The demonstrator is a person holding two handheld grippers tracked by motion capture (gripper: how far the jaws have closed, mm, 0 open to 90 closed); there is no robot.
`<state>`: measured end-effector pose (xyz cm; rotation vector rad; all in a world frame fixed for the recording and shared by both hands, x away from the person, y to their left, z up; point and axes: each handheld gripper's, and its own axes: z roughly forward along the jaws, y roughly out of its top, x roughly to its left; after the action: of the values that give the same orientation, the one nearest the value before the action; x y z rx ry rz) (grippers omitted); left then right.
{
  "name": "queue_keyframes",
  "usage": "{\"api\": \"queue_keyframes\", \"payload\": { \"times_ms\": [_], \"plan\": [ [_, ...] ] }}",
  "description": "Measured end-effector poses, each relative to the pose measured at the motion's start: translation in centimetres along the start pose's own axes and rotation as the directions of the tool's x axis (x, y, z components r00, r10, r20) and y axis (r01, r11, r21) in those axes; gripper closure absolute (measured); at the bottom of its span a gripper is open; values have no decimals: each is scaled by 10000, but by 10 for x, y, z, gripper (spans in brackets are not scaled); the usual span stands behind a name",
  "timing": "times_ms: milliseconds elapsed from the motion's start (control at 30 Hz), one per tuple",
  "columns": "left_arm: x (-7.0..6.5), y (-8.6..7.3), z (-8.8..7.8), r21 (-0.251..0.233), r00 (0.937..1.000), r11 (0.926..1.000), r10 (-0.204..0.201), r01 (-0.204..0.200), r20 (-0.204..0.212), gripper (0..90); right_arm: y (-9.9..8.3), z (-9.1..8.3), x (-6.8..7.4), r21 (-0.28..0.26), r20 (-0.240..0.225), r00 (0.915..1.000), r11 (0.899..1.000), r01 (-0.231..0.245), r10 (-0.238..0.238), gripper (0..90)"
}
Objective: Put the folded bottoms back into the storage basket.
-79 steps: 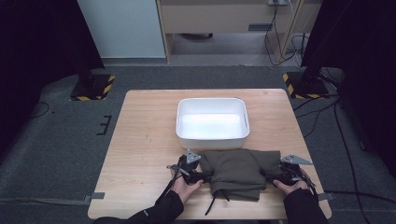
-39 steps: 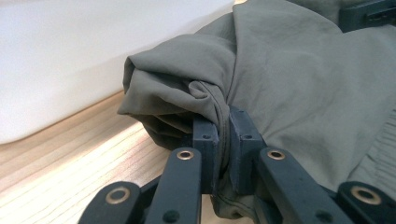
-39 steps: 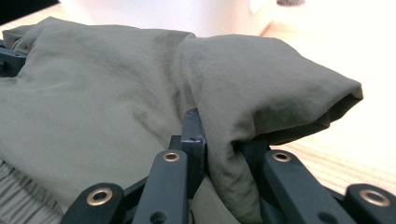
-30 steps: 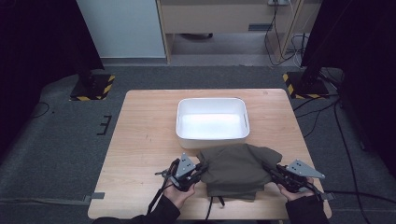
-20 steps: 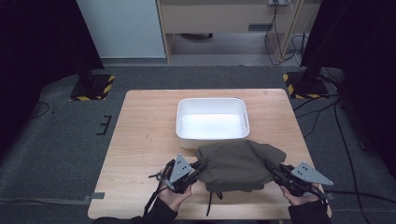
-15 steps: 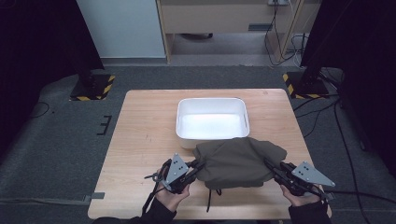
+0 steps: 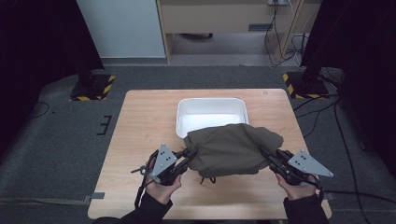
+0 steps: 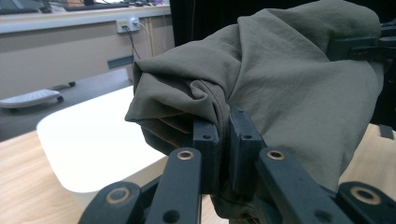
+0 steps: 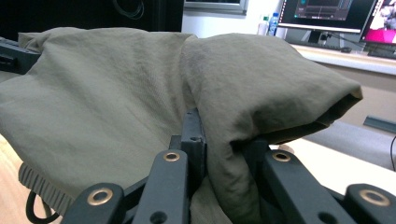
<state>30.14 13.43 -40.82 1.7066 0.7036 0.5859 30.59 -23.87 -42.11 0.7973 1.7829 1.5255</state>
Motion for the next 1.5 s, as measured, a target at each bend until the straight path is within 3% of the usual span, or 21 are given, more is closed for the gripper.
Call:
{"api": "queue_keyframes", "payload": {
  "times_ms": [400,700,1133,1500],
  "plan": [
    [18,21,-11,-359,9993,9991,-241,231,-276,828,25,24,-2,-254,-66,9995,9993,292,-294,774],
    [31,34,-9,-533,9984,9977,-441,422,-363,828,42,38,-5,-337,20,9992,9986,408,-407,774],
    [46,60,9,-582,9977,9982,-161,122,-665,828,59,68,-25,-372,479,9974,9978,548,-530,774],
    [63,75,21,-781,9950,9969,-181,104,-982,829,71,90,-35,-428,641,9963,9973,597,-569,774]
  ]
}}
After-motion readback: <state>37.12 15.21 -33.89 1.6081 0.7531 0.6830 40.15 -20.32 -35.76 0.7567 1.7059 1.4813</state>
